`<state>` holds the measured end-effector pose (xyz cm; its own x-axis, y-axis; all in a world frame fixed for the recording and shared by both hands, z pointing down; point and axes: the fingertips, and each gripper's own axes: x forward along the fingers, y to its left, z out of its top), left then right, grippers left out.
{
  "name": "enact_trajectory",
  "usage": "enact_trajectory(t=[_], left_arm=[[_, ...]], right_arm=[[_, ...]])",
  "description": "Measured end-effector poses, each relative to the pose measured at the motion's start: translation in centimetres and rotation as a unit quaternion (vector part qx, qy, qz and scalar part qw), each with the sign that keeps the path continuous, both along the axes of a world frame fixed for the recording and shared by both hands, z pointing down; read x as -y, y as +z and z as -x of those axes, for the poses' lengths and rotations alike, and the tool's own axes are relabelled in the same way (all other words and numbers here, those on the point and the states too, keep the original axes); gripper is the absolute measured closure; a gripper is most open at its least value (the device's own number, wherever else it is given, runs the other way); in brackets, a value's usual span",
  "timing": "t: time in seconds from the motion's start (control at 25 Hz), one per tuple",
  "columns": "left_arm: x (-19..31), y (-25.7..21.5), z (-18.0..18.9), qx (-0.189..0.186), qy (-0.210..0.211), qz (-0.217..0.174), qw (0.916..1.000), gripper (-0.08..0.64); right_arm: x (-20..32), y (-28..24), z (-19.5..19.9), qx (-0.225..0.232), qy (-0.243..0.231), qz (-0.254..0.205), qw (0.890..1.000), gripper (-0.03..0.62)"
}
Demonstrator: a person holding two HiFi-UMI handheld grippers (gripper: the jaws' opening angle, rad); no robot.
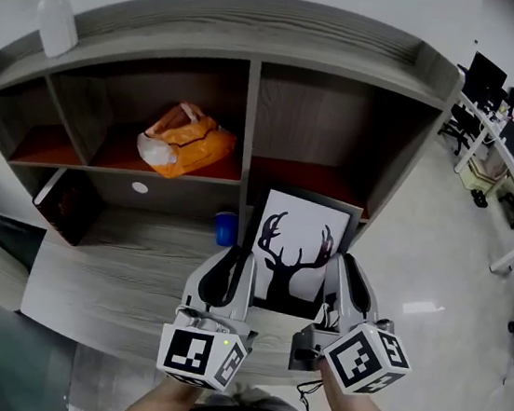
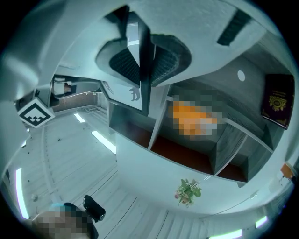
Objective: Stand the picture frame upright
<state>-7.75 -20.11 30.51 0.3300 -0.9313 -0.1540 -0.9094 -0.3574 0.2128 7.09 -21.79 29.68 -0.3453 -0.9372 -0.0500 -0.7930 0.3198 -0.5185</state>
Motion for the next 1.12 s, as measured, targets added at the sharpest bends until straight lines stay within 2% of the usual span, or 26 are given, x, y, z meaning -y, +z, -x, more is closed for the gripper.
enact_trajectory(t=[0.56, 0.84, 1.12], left_arm=[[3.8, -3.8, -1.9, 0.004, -0.002, -0.044, 0.9990, 0.492], [6.2, -5.9, -2.5, 0.005, -0.017, -0.065, 0.9977, 0.495], [8.0, -7.2, -3.0, 0.010, -0.025, -0.075, 0.9968, 0.495]], right_arm=[[3.5, -4.8, -1.8, 0.009, -0.003, -0.058, 0.998, 0.525], [6.0, -7.8, -2.3, -0.023, -0.001, -0.097, 0.995, 0.525], [8.0, -8.9, -2.7, -0.025, 0.000, -0.110, 0.994, 0.525]])
